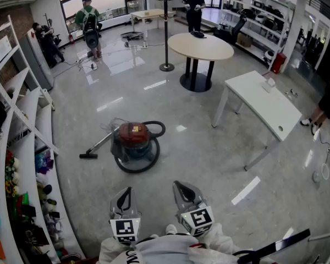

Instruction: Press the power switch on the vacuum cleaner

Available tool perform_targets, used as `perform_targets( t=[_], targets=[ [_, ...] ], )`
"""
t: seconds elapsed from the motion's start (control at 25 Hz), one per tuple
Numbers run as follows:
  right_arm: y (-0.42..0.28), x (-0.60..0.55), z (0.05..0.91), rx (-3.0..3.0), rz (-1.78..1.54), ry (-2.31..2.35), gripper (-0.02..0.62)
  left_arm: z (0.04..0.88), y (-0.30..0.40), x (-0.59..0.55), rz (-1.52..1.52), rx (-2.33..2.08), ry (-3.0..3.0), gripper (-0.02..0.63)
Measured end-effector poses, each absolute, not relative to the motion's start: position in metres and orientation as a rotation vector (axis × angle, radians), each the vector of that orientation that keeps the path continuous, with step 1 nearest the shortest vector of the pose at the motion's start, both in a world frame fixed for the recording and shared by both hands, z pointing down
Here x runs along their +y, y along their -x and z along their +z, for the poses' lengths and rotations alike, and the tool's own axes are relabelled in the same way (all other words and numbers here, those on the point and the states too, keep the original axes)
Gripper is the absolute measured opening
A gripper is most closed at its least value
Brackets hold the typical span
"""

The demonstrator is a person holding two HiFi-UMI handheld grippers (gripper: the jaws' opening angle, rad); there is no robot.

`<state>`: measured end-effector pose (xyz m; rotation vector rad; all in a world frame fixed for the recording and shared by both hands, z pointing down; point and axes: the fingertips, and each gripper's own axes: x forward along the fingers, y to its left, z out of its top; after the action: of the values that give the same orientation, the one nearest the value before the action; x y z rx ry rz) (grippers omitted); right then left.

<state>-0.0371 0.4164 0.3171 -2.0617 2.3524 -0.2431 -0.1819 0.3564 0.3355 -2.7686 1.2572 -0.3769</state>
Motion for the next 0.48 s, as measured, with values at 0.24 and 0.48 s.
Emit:
perform_targets(
  t=[0.24,0.48],
  targets=[
    [0.0351,0.4169,0.3236,2.362,-0.269,2.074,-0.002,0.3372,0.1824,0.358,-0.38,1.272,2.77,0.0],
    [0.0347,0.415,0.3239,2.366,-0.276,2.044,0.0,0.3419,0.1826,0.3573,-0.391,1.288,2.774,0.0]
  ],
)
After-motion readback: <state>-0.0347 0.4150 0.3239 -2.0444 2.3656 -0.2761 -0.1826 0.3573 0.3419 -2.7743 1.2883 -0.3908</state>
